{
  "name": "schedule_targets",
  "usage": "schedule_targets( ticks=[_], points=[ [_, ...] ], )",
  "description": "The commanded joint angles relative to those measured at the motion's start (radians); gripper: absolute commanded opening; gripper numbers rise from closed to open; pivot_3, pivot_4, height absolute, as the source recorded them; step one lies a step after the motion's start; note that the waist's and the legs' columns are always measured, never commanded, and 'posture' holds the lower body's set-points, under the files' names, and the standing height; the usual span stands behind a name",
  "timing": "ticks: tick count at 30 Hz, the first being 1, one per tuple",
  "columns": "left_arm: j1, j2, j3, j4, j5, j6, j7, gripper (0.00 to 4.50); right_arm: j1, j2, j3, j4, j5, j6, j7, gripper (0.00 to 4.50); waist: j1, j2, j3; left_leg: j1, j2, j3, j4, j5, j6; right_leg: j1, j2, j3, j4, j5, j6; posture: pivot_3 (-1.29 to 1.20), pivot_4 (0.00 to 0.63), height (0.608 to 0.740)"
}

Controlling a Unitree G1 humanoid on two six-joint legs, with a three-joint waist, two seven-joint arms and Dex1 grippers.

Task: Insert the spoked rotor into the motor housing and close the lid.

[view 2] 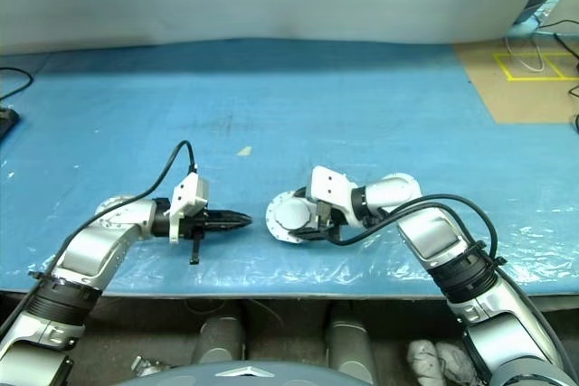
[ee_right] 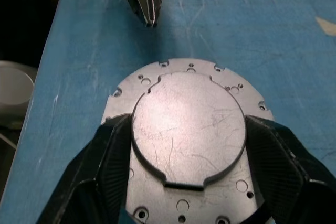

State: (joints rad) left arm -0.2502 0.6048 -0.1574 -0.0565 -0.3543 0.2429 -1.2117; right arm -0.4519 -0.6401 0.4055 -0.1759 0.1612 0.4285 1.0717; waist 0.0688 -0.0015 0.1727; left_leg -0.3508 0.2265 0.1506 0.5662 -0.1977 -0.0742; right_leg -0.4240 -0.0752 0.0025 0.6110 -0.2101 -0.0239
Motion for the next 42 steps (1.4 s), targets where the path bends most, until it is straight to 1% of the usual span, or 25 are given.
schedule_targets(
  ticks=[1, 11, 25, 29, 38, 42],
  points=[
    [-0.008, 0.0, -0.001, -0.054, -0.007, 0.016, 0.013, 0.0, 0.02, -0.009, 0.0, 0.008, -0.016, 0.007, 0.005, 2.97, 0.0, 0.0, 0.0, 0.0, 0.0, 0.0, 0.0, 0.0, 0.0, 0.0, 0.0, 0.0, 0.0, 0.0, 0.0, 0.0, 0.15, 0.74],
    [-0.04, -0.024, -0.018, -0.032, 0.003, 0.02, 0.02, 0.0, -0.023, 0.008, -0.08, -0.018, 0.096, 0.112, 0.026, 2.97, 0.0, 0.0, 0.0, 0.0, 0.0, 0.0, 0.001, 0.0, 0.0, 0.0, 0.0, 0.0, 0.001, 0.0, 0.0, 0.0, 0.15, 0.74],
    [-0.034, -0.041, -0.035, -0.009, 0.019, -0.016, 0.017, 0.0, -0.076, 0.004, -0.083, 0.03, 0.058, 0.073, 0.025, 2.97, 0.0, 0.0, 0.0, 0.0, 0.0, 0.0, 0.002, 0.0, 0.0, 0.0, 0.0, 0.0, 0.002, 0.0, 0.0, 0.0, 0.15, 0.74],
    [-0.03, -0.048, -0.038, -0.002, 0.024, -0.027, 0.021, 0.0, -0.074, -0.006, -0.058, 0.059, 0.027, 0.045, 0.043, 2.97, 0.0, 0.0, 0.0, 0.0, 0.0, 0.0, 0.002, 0.0, 0.0, 0.0, 0.0, 0.0, 0.002, 0.0, 0.0, 0.0, 0.15, 0.74],
    [-0.016, -0.05, -0.035, 0.012, 0.028, -0.047, 0.021, 0.0, -0.056, 0.041, -0.042, 0.1, -0.017, 0.028, 0.004, 2.97, 0.0, 0.0, 0.0, 0.0, 0.0, 0.0, 0.003, 0.0, 0.0, 0.0, 0.0, 0.0, 0.004, 0.0, 0.0, 0.0, 0.15, 0.74],
    [-0.012, -0.049, -0.035, 0.022, 0.03, -0.058, 0.017, 0.0, -0.052, 0.052, -0.046, 0.089, -0.008, 0.047, 0.002, 2.97, -0.001, 0.0, 0.0, 0.0, 0.001, 0.0, 0.004, 0.0, 0.0, 0.0, 0.0, 0.001, 0.005, 0.0, 0.0, 0.0, 0.15, 0.74]
  ],
)
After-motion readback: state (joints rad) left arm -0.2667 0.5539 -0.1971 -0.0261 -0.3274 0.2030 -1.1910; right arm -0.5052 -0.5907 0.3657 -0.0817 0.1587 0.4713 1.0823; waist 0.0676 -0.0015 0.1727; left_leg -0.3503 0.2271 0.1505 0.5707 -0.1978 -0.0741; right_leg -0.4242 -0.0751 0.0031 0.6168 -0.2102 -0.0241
